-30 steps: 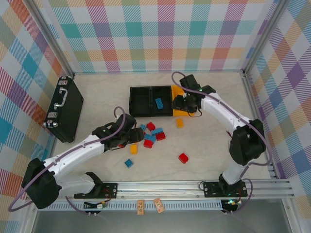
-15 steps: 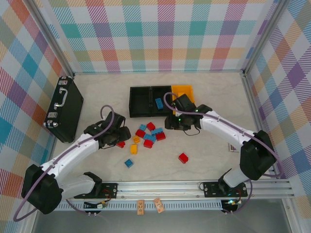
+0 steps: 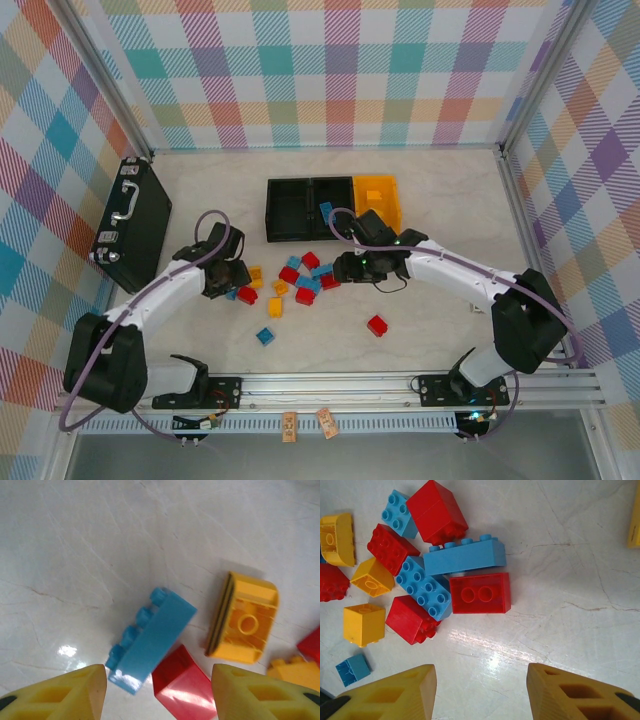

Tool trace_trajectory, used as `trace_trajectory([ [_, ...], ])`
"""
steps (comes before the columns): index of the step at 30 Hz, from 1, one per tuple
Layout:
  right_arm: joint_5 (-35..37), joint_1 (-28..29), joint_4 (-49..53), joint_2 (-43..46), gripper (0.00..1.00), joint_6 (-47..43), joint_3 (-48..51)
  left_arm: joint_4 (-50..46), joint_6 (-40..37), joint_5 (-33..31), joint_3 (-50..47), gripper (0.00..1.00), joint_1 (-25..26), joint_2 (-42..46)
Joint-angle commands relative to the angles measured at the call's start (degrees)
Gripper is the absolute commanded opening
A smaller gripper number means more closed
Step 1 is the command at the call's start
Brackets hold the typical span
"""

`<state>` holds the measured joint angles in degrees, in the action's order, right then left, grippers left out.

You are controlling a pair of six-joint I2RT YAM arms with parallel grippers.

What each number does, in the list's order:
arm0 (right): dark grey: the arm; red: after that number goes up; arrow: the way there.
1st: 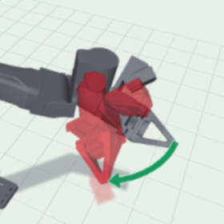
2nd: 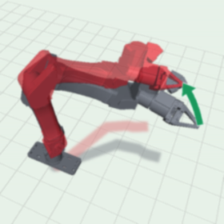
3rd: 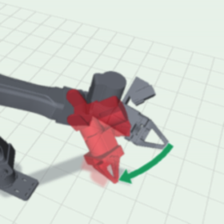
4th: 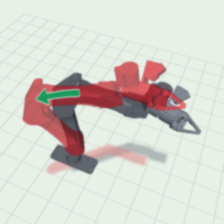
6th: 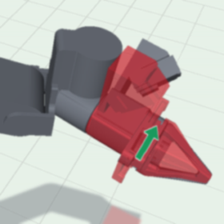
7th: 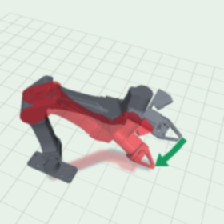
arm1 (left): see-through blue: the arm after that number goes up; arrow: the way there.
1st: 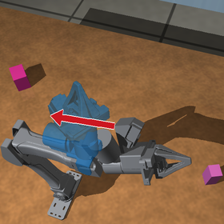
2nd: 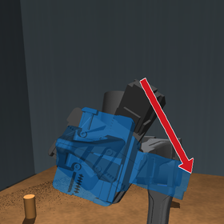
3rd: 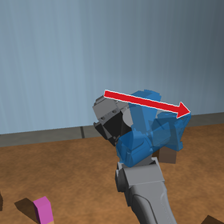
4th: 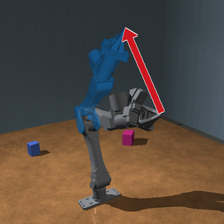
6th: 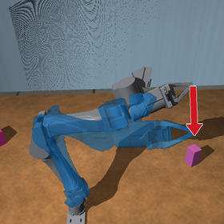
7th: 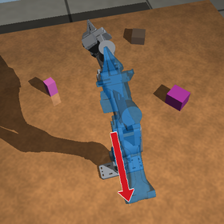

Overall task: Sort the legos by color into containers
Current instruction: Pick up the lego from the middle-left of the table.

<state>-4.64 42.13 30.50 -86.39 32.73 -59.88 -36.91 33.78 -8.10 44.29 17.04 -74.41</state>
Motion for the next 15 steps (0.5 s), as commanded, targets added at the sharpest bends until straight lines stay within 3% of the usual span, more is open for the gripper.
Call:
trace_trajectory([
  [1,-1.3,0.6,-1.5,1.2,0.51,1.2,0.9,2.0,-2.4,-0.2,0.1,0.57,-2.1,-2.3],
  [15,-2.2,0.7,-2.1,1.1,0.50,2.3,1.1,7.0,-2.1,-0.2,-1.0,0.52,-4.5,-9.4],
])
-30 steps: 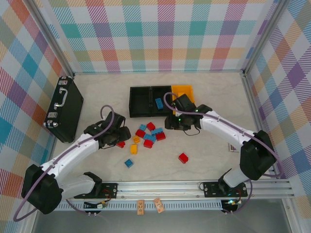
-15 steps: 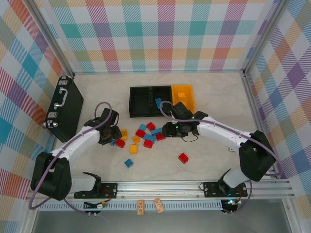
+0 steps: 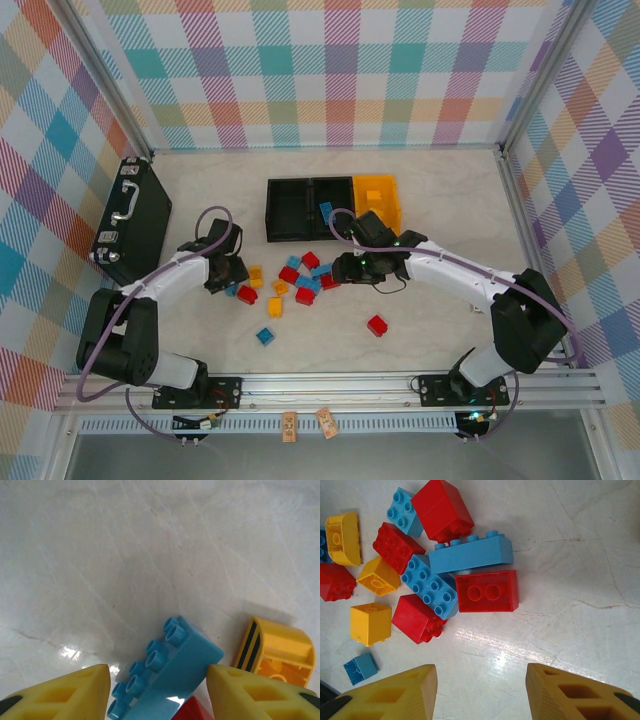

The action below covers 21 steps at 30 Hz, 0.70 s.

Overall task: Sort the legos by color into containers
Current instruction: Pick up the lego from the middle-left of the table.

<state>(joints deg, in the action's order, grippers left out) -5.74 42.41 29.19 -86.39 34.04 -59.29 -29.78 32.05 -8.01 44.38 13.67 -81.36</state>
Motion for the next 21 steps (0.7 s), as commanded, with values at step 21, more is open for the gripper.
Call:
trace_trajectory([
  [21,-1.8,0.7,-2.3,1.0,0.49,1.9,1.5,-0.8,-0.6,-1.5,-0.2,0.38,-1.3,-6.4],
])
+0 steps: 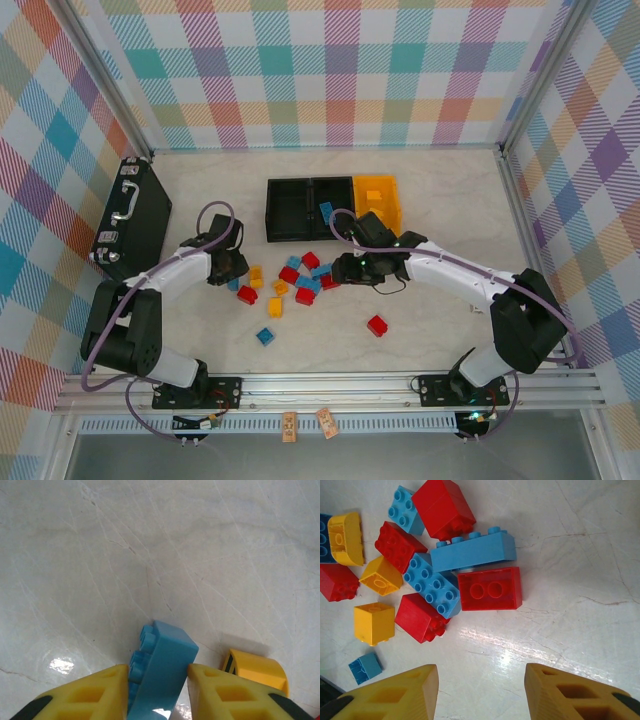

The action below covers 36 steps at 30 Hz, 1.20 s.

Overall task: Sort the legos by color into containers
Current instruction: Pick up the lego from the middle-left of the table, then place the lego in the container.

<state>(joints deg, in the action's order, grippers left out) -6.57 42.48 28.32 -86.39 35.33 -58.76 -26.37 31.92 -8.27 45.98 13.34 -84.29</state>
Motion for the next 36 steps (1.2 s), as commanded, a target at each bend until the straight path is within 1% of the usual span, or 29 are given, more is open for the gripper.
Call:
trace_trajectory([
  [1,-1.0,0.6,-1.5,0.9,0.49,0.6,1.1,-4.0,-0.5,-1.4,-1.9,0.39,-0.9,-3.6],
  [5,-1.2,0.6,-1.7,0.8,0.49,0.8,1.4,-3.6,-0.7,-1.7,-1.9,0.43,-1.0,-4.3],
  [7,-1.3,0.6,-1.8,0.7,0.49,0.9,1.5,-3.6,-0.8,-1.6,-1.7,0.43,-1.0,-5.0],
  [9,-1.5,0.7,-2.1,0.8,0.49,1.1,1.5,-3.4,-0.6,-1.5,-1.9,0.34,-1.0,-5.1],
  [13,-1.6,0.8,-2.4,0.9,0.49,1.4,1.7,-3.8,-0.4,-1.4,-1.9,0.24,-0.9,-3.8],
  [15,-1.6,0.8,-2.5,0.9,0.49,1.5,1.8,-4.8,-0.5,-1.7,-1.5,0.21,-0.9,-2.8],
  [17,-1.6,0.8,-2.4,1.0,0.49,1.6,1.8,-6.0,-0.7,-1.6,-0.8,0.20,-0.9,-1.5],
  [20,-1.7,0.9,-2.7,1.4,0.49,1.5,1.8,-7.8,-1.1,-0.4,0.9,0.17,-0.6,0.4],
  [23,-2.2,0.9,-3.4,2.0,0.49,1.4,1.9,-9.5,-1.3,0.7,3.4,0.16,0.4,1.7],
  [29,-1.7,0.9,-5.3,5.3,0.52,1.6,3.4,-12.6,-1.0,1.9,9.8,0.15,4.8,1.8],
  [33,0.5,0.3,-5.3,8.0,0.55,1.9,4.5,-13.5,0.3,2.5,14.5,0.15,9.2,0.1],
  [36,1.4,-0.9,-4.8,9.8,0.55,2.2,5.4,-14.0,1.0,2.6,19.0,0.15,12.9,-2.8],
])
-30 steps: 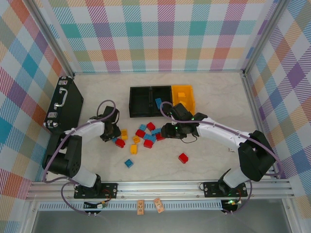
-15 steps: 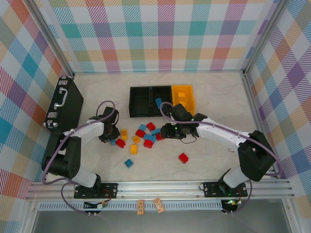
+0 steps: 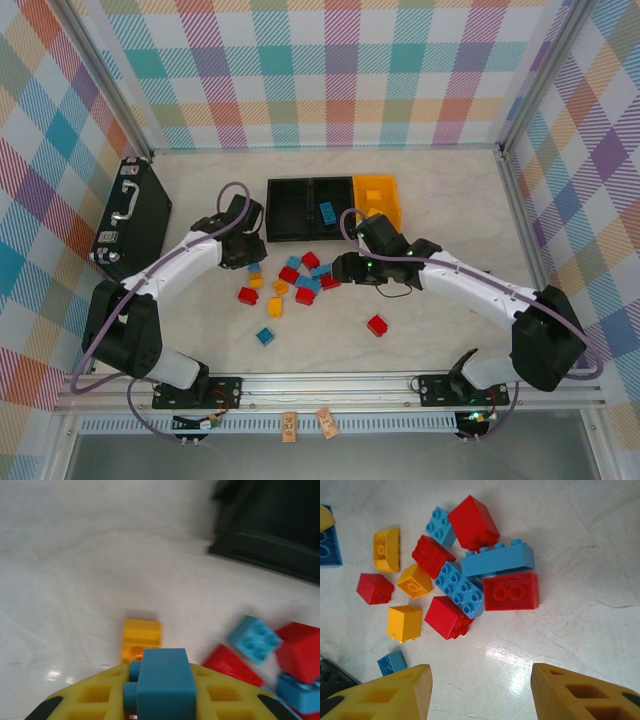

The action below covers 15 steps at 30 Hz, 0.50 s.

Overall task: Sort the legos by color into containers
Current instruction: Place the lego in the container.

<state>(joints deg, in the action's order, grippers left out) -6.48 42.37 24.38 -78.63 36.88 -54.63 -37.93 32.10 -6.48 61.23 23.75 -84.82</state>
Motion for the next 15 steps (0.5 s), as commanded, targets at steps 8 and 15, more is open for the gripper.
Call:
trace_trajectory([
  [8,2.1,-5.4,0.4,7.8,0.55,1.7,4.6,-4.1,1.0,0.0,19.5,0.15,10.1,-14.6],
  [15,3.7,-8.2,1.9,10.8,0.56,1.5,6.1,-4.5,1.7,0.1,32.9,0.15,12.1,-26.0],
])
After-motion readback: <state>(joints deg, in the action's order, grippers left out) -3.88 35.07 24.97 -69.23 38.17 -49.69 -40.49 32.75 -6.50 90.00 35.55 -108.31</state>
